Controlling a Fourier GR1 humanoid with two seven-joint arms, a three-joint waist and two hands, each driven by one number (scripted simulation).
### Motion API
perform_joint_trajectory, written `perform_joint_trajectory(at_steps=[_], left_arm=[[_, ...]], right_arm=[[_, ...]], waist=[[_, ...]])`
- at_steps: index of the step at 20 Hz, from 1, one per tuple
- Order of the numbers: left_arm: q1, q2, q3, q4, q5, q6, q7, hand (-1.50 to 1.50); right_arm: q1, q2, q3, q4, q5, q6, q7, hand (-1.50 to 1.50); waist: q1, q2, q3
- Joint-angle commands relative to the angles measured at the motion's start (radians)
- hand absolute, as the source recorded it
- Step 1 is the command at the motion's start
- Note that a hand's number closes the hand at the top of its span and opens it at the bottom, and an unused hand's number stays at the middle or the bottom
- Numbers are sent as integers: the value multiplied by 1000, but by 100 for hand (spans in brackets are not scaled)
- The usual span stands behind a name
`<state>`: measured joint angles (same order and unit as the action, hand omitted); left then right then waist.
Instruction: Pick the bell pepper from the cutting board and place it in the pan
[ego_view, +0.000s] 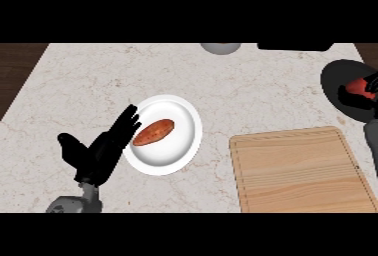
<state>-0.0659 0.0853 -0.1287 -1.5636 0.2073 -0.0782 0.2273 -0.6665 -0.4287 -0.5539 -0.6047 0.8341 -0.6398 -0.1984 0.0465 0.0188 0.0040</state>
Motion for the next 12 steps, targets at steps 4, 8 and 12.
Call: perform_joint_trajectory(at_steps=[4, 8, 12], left_arm=[[-41, 13, 20, 2, 21, -20, 20, 0], [-35, -33, -32, -1, -20, 10, 1, 0], [-26, -5, -10, 8, 14, -34, 0, 0]], right_arm=[[-33, -98, -121, 177, -104, -90, -177, 150], [-64, -131, -146, 241, -121, -101, -226, 150], [-68, -181, -170, 283, -137, -85, -259, 150]], waist=[[21, 17, 5], [30, 19, 6], [43, 26, 7]])
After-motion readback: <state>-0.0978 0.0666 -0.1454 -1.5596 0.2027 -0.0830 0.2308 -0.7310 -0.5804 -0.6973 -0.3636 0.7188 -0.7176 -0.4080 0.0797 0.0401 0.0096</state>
